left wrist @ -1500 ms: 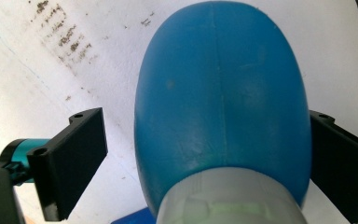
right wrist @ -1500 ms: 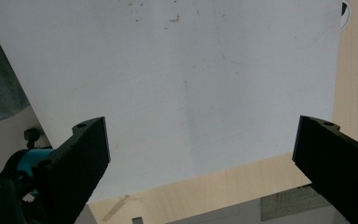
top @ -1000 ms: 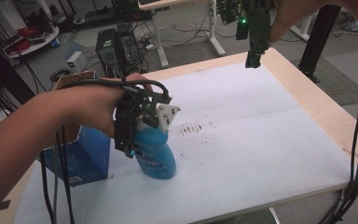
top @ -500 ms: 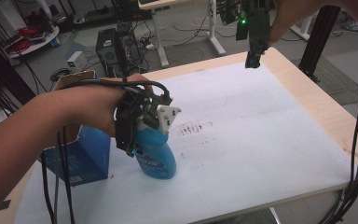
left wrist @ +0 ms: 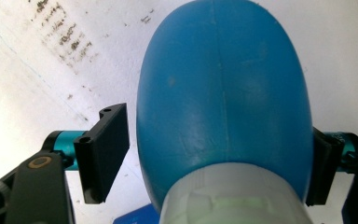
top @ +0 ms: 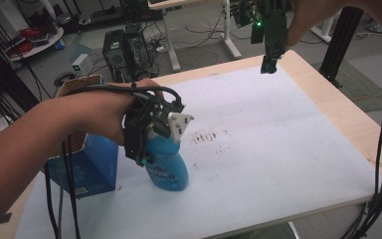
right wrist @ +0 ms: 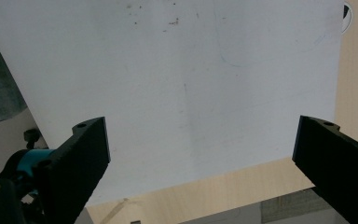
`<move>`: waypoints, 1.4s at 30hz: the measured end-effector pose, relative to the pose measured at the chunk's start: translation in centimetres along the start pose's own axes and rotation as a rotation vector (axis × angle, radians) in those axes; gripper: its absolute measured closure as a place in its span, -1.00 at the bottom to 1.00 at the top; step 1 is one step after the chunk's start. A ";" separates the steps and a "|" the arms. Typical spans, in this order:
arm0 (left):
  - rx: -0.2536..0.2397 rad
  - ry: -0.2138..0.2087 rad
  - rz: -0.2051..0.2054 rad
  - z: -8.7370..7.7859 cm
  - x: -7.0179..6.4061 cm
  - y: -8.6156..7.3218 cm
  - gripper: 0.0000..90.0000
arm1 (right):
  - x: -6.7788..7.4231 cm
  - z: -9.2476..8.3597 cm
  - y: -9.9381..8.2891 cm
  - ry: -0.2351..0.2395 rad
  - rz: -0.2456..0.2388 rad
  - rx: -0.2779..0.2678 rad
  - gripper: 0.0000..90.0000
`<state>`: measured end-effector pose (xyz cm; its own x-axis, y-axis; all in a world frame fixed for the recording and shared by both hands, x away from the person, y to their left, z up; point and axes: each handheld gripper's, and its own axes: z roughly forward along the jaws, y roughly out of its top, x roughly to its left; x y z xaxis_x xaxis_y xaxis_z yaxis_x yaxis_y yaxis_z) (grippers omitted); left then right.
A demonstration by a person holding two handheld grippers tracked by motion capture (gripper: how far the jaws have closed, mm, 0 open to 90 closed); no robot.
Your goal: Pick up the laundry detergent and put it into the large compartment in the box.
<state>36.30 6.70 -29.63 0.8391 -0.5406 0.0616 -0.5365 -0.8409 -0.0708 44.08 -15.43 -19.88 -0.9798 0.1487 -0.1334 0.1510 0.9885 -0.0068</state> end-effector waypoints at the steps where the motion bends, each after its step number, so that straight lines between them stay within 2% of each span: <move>1: 0.001 0.000 0.000 0.0 0.0 0.0 -0.47 | 0.0 0.0 0.0 0.001 -0.003 0.000 -0.93; 17: 0.007 -0.017 0.004 0.1 0.1 0.1 -0.34 | 0.0 0.2 -0.1 0.002 0.003 -0.003 -0.93; 26: 0.004 -0.052 0.005 0.2 0.1 0.1 -0.18 | 0.0 0.3 -0.2 0.002 0.001 -0.002 -0.93; 34: -0.003 -0.052 -0.013 0.2 0.0 0.1 -0.15 | 0.0 0.3 -0.2 0.004 0.004 -0.003 -0.93; 39: 0.023 -0.044 -0.006 0.1 -0.1 0.3 -0.15 | 0.1 0.3 -0.2 0.003 -0.001 0.001 -0.93; 42: 0.012 -0.057 -0.021 -0.4 -0.2 0.3 -0.14 | 0.1 0.3 -0.2 0.002 -0.003 -0.003 -0.93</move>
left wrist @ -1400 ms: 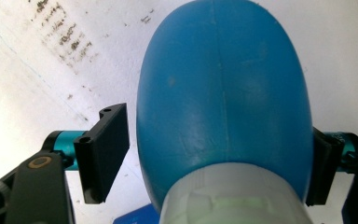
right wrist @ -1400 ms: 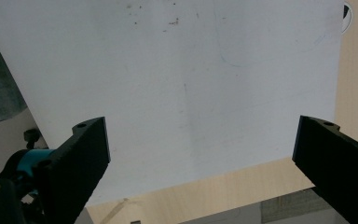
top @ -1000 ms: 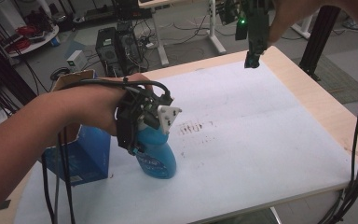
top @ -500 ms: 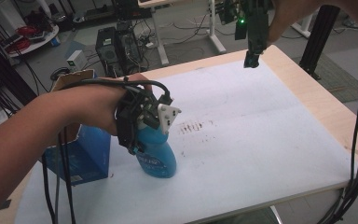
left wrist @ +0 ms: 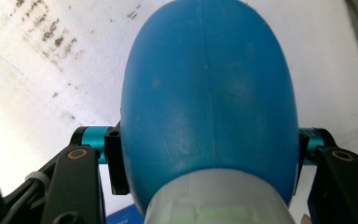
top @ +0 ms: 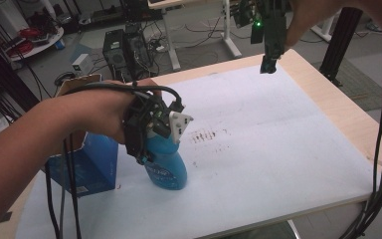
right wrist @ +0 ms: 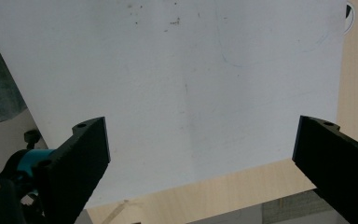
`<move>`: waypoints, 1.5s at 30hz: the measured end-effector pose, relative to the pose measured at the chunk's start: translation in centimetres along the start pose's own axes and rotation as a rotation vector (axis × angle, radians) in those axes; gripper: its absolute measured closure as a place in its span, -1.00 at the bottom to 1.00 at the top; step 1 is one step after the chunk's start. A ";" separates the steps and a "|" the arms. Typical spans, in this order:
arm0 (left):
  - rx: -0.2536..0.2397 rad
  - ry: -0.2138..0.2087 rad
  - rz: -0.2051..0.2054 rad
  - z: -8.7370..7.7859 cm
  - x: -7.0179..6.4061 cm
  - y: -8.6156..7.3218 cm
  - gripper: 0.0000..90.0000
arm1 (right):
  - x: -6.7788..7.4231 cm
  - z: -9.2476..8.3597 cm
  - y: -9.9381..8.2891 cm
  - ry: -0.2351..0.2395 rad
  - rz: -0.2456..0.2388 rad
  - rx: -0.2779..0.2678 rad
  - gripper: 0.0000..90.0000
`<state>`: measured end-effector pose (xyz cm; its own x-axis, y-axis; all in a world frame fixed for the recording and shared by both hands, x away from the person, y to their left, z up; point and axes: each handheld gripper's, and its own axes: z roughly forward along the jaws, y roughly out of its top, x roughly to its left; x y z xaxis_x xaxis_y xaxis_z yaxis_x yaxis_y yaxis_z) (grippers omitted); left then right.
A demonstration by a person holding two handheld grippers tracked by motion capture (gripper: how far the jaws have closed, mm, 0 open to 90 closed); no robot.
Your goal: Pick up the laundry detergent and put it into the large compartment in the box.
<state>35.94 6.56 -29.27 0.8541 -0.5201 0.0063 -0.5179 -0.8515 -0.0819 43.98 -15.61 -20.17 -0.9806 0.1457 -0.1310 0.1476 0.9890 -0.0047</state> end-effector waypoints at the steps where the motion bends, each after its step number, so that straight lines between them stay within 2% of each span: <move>1: 0.001 -0.006 -0.011 -0.2 0.0 -0.1 -0.14 | 0.0 0.0 0.0 0.000 0.003 -0.002 -0.93; 2: 0.001 -0.006 -0.011 -0.2 0.0 -0.1 -0.14 | 0.0 0.0 0.0 0.000 0.003 -0.002 -0.93; 3: -0.002 -0.011 -0.036 -0.6 -0.2 -0.2 -0.14 | 0.0 0.0 0.0 0.001 -0.001 -0.002 -0.93; 5: -0.011 -0.010 -0.056 -1.1 -0.3 -0.4 -0.14 | 0.1 0.0 0.0 -0.001 0.004 -0.002 -0.93; 7: -0.014 -0.005 -0.064 -1.8 -0.3 -0.5 -0.14 | 0.1 0.0 0.0 -0.001 -0.003 -0.010 -0.93; 11: -0.030 -0.021 -0.141 -3.5 -0.5 -0.8 -0.14 | 0.1 0.4 0.0 0.007 -0.006 0.005 -0.93; 12: -0.030 -0.021 -0.141 -3.5 -0.5 -0.8 -0.14 | 0.1 0.4 0.0 0.007 -0.006 0.005 -0.93; 13: -0.048 -0.033 -0.188 -4.4 -0.6 -1.0 -0.14 | 0.1 0.3 0.0 0.006 -0.008 0.006 -0.93; 17: -0.055 -0.036 -0.255 -6.4 -0.8 -1.4 -0.14 | 0.2 0.2 0.1 0.006 -0.016 -0.012 -0.93; 23: -0.067 -0.062 -0.382 -8.9 -0.8 -2.2 -0.14 | 0.4 0.1 0.3 0.001 -0.017 -0.013 -0.93; 24: -0.061 -0.062 -0.388 -9.2 -0.8 -2.4 -0.14 | 0.5 0.1 0.3 0.001 -0.022 -0.014 -0.93; 30: -0.064 -0.067 -0.488 -11.7 -0.9 -3.5 -0.14 | 0.5 -0.1 0.2 -0.002 -0.030 -0.022 -0.93; 35: -0.078 -0.093 -0.595 -13.7 -0.9 -4.9 -0.14 | 0.6 -0.2 0.1 -0.006 -0.033 -0.029 -0.93; 38: -0.081 -0.083 -0.670 -14.8 -1.0 -5.7 -0.14 | 0.6 -0.3 0.0 -0.008 -0.034 -0.031 -0.93; 42: -0.083 -0.066 -0.796 -15.9 -0.9 -7.3 -0.14 | 0.7 -0.3 0.1 -0.009 -0.035 -0.029 -0.93; 44: -0.077 -0.066 -0.879 -16.4 -0.9 -8.5 -0.14 | 0.8 -0.3 0.2 -0.009 -0.045 -0.035 -0.93; 45: -0.071 -0.065 -0.907 -16.5 -0.9 -8.9 -0.14 | 0.8 -0.3 0.3 -0.008 -0.044 -0.033 -0.93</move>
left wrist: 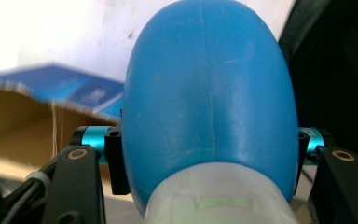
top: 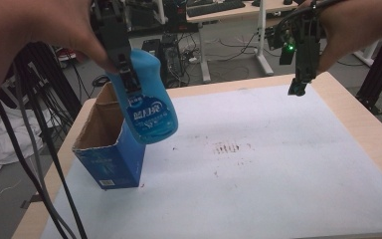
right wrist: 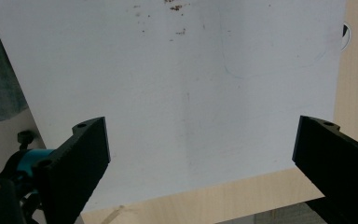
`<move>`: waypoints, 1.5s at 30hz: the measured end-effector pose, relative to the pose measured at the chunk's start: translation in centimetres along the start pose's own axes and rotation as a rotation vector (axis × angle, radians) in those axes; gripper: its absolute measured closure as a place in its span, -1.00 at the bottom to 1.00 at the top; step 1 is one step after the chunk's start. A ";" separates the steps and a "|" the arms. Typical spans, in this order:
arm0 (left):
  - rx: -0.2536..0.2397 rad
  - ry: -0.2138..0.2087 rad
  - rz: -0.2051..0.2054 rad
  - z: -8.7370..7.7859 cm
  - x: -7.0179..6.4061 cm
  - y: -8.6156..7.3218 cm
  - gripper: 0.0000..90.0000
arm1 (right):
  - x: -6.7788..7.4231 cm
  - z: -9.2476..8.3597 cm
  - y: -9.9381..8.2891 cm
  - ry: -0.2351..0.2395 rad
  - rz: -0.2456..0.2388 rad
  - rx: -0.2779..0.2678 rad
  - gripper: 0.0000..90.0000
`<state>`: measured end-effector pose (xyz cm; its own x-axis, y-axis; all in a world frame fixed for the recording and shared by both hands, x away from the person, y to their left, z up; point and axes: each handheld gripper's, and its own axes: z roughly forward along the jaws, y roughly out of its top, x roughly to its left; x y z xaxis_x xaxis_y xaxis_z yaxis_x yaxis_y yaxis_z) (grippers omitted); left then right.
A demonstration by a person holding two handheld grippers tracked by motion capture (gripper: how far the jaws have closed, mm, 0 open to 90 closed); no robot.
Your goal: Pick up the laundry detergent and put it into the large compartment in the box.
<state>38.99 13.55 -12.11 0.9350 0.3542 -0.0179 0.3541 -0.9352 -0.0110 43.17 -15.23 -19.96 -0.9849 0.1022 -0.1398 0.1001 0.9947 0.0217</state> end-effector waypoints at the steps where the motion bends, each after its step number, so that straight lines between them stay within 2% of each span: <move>1: 0.000 0.000 0.000 0.0 0.0 0.0 -0.14 | 0.0 0.0 0.0 0.000 0.000 0.000 -0.93; 2: 0.000 0.000 0.000 0.0 0.0 0.0 -0.14 | 0.0 0.0 0.0 -0.001 -0.002 0.000 -0.93; 3: 0.003 0.010 -0.097 -0.6 1.2 -1.2 -0.14 | 0.0 0.1 0.1 -0.002 -0.006 -0.003 -0.93; 11: 0.002 -0.001 -0.299 -1.3 3.8 -4.6 -0.14 | 0.0 0.2 0.4 0.001 -0.007 0.001 -0.93; 12: 0.002 -0.001 -0.299 -1.3 3.8 -4.6 -0.14 | 0.0 0.3 0.5 0.003 -0.012 0.001 -0.93; 13: 0.002 -0.007 -0.335 -1.4 4.2 -5.2 -0.14 | 0.0 0.3 0.5 0.004 -0.011 0.001 -0.93; 15: 0.006 -0.011 -0.374 -1.4 4.6 -5.8 -0.14 | 0.0 0.4 0.7 0.005 -0.015 0.001 -0.93; 26: 0.003 -0.002 -0.538 -1.2 6.6 -8.4 -0.15 | -0.3 0.9 1.3 0.015 -0.024 0.007 -0.93; 36: 0.025 -0.010 -0.593 0.7 8.2 -9.6 -0.15 | -0.5 1.2 1.6 0.023 -0.021 0.014 -0.93; 45: 0.029 -0.019 -0.594 3.0 9.1 -9.3 -0.15 | -0.7 1.4 1.7 0.019 -0.019 0.019 -0.93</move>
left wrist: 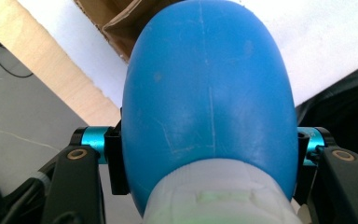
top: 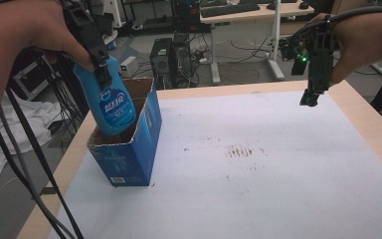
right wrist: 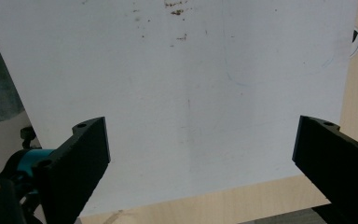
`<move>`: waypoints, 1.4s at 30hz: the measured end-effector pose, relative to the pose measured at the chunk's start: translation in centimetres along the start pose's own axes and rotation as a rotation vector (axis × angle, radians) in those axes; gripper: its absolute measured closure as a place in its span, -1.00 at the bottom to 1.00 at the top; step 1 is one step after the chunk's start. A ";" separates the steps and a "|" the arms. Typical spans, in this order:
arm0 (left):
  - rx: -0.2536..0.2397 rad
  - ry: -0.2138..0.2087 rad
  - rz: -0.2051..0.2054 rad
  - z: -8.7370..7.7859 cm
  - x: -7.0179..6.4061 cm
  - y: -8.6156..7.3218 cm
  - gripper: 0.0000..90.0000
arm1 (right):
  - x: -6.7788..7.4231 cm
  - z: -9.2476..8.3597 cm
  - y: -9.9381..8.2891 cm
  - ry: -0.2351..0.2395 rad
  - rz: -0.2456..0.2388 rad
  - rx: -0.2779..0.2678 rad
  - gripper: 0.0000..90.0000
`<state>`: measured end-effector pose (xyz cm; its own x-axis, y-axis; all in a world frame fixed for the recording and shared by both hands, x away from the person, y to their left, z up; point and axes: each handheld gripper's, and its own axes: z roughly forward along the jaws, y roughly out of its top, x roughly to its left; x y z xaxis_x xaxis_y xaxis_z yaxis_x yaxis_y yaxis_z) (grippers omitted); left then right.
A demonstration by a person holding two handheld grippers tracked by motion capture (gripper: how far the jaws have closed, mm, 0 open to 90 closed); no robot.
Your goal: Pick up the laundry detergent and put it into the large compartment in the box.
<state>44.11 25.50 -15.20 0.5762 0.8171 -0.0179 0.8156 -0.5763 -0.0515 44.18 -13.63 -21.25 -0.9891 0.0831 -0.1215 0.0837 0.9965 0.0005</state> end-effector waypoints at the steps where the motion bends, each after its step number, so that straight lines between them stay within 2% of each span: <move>1: -0.002 0.000 0.002 0.3 0.0 0.1 -0.15 | 0.0 0.0 0.0 0.000 0.001 0.000 -0.93; 3: -0.004 -0.002 -0.003 0.7 0.1 0.2 -0.15 | 0.1 0.0 0.1 -0.001 0.003 0.001 -0.93; 4: -0.003 -0.003 -0.007 1.4 0.1 0.4 -0.15 | 0.0 0.0 0.1 0.002 -0.003 0.000 -0.93; 5: -0.003 -0.003 -0.007 1.4 0.1 0.4 -0.15 | 0.0 0.1 0.1 0.002 -0.004 0.001 -0.93; 10: 0.008 -0.014 -0.004 3.6 0.3 0.9 -0.15 | 0.0 0.1 0.1 0.002 -0.005 0.000 -0.93; 11: 0.007 -0.010 0.017 3.9 0.3 1.0 -0.15 | 0.0 0.1 0.1 0.002 -0.006 0.000 -0.93; 14: 0.016 0.002 0.036 4.8 0.2 1.2 -0.15 | 0.0 0.1 0.1 0.003 -0.006 0.001 -0.93; 20: 0.020 0.005 0.108 6.7 0.2 1.4 -0.15 | 0.1 0.0 -0.1 0.003 0.001 0.007 -0.93; 25: 0.029 0.003 0.124 8.2 0.4 1.5 -0.15 | 0.1 -0.1 -0.2 0.000 -0.008 0.008 -0.93; 30: 0.046 0.011 0.169 9.5 0.3 1.5 -0.15 | 0.2 -0.1 -0.2 0.000 -0.004 0.012 -0.93; 31: 0.039 0.009 0.167 9.8 0.3 1.5 -0.15 | 0.2 0.0 -0.1 0.001 0.004 0.011 -0.93; 34: 0.037 0.021 0.220 10.4 0.3 1.5 -0.15 | 0.2 0.0 0.0 -0.001 0.001 0.011 -0.93; 37: 0.033 0.042 0.234 10.9 0.2 1.5 -0.15 | 0.2 0.1 0.2 0.002 -0.008 0.005 -0.93; 42: 0.024 0.032 0.236 11.7 0.4 1.5 -0.15 | 0.3 0.3 0.6 0.004 -0.016 0.008 -0.93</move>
<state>44.94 25.17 -26.92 0.7527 0.6584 -0.0003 0.6566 -0.7506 -0.0736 43.99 -13.03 -21.60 -0.9908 0.0668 -0.1177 0.0684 0.9976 -0.0098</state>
